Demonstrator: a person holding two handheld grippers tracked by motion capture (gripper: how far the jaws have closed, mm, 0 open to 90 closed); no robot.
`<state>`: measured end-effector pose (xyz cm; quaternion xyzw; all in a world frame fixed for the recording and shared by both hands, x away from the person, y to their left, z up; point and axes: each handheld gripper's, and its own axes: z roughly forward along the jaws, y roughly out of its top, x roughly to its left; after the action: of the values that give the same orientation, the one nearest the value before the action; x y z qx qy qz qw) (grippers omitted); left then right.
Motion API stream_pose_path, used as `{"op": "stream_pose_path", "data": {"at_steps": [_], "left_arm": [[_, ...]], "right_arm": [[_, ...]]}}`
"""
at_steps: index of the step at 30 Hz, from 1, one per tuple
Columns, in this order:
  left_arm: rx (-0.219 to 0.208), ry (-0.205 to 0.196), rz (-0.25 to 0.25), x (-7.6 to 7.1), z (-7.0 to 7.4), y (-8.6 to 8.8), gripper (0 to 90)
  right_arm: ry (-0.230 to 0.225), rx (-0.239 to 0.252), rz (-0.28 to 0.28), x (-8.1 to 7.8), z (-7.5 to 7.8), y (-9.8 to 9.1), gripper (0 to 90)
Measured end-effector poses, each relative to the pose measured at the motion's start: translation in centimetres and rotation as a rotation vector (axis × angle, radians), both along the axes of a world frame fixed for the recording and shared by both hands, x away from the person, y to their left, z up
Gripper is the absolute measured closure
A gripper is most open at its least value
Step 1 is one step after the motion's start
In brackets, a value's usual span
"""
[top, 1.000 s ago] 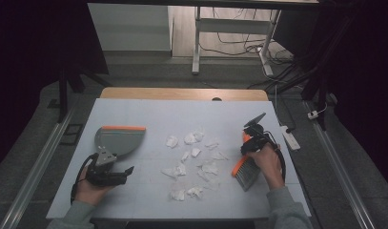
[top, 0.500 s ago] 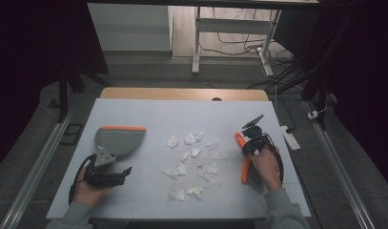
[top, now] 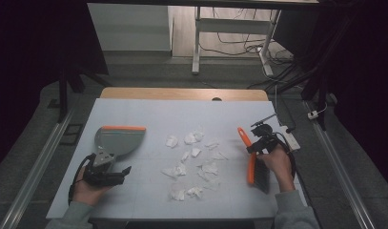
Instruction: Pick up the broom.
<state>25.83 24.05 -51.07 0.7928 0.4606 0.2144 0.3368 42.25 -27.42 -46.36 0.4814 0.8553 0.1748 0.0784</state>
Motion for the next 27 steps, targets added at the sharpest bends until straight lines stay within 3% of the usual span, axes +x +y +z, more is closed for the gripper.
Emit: {"op": "stream_pose_path", "data": {"at_steps": [6, 9, 15, 18, 27], "left_arm": [[0.000, 0.000, 0.001, 0.1, 0.0, 0.0, 20.0], [0.001, 0.000, 0.001, 0.1, 0.0, 0.0, 20.1], [0.001, 0.001, 0.004, 0.1, -0.1, 0.1, 20.1], [0.003, 0.000, 0.003, 0.1, -0.1, 0.0, 20.1], [0.002, -0.002, 0.005, 0.1, 0.0, 0.0, 20.0]], "right_arm": [[-0.031, 0.151, 0.022, -0.4, 1.2, -1.6, 70.4], [-0.041, 0.177, 0.026, -0.4, 1.4, -1.9, 70.5], [-0.083, 0.279, 0.066, -1.0, 2.6, -2.2, 70.4], [-0.103, 0.298, 0.075, -1.1, 2.8, -2.3, 70.4], [-0.223, 0.429, 0.118, -1.9, 4.4, -2.9, 70.4]]}}
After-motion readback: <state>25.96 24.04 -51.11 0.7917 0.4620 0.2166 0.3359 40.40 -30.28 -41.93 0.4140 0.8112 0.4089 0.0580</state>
